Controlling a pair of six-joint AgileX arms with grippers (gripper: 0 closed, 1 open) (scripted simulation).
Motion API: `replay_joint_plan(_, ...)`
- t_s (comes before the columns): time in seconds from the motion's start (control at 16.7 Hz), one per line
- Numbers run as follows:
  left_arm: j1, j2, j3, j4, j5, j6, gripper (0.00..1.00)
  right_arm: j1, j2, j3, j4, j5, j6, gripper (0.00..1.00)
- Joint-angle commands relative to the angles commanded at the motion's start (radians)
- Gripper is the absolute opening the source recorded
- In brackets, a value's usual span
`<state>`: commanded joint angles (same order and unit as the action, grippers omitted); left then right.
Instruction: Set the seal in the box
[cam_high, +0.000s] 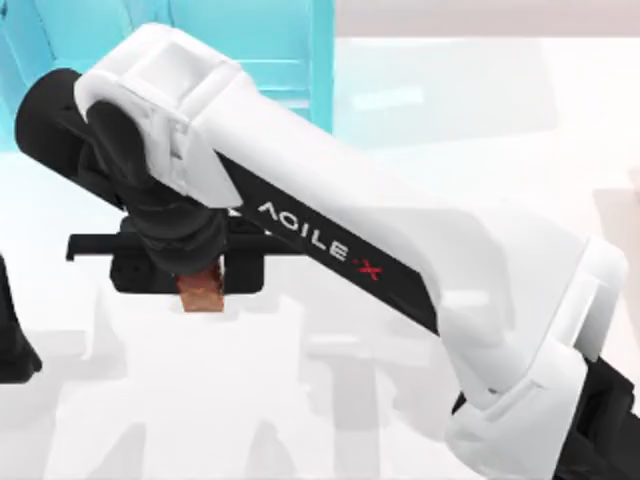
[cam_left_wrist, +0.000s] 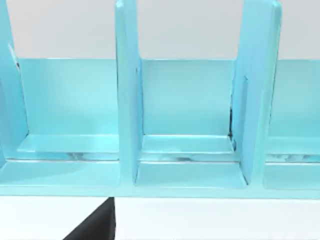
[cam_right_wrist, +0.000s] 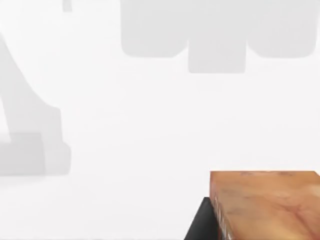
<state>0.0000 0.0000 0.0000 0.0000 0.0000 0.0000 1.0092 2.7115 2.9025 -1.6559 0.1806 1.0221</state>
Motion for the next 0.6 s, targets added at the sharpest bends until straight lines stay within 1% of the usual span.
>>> replay_joint_plan(0.18, 0.000, 0.000, 0.000, 0.000, 0.000, 0.000, 1.00, 0.001, -0.004, -0.002, 0.003, -0.001, 0.002, 0.00)
replay_joint_plan(0.3, 0.000, 0.000, 0.000, 0.000, 0.000, 0.000, 1.00, -0.025, -0.016, -0.030, 0.008, -0.013, -0.017, 0.00)
replay_joint_plan(0.48, 0.000, 0.000, 0.000, 0.000, 0.000, 0.000, 1.00, -0.139, -0.064, -0.135, 0.027, -0.044, -0.116, 0.00)
replay_joint_plan(0.6, 0.000, 0.000, 0.000, 0.000, 0.000, 0.000, 1.00, -0.265, -0.120, -0.238, 0.048, -0.064, -0.199, 0.00)
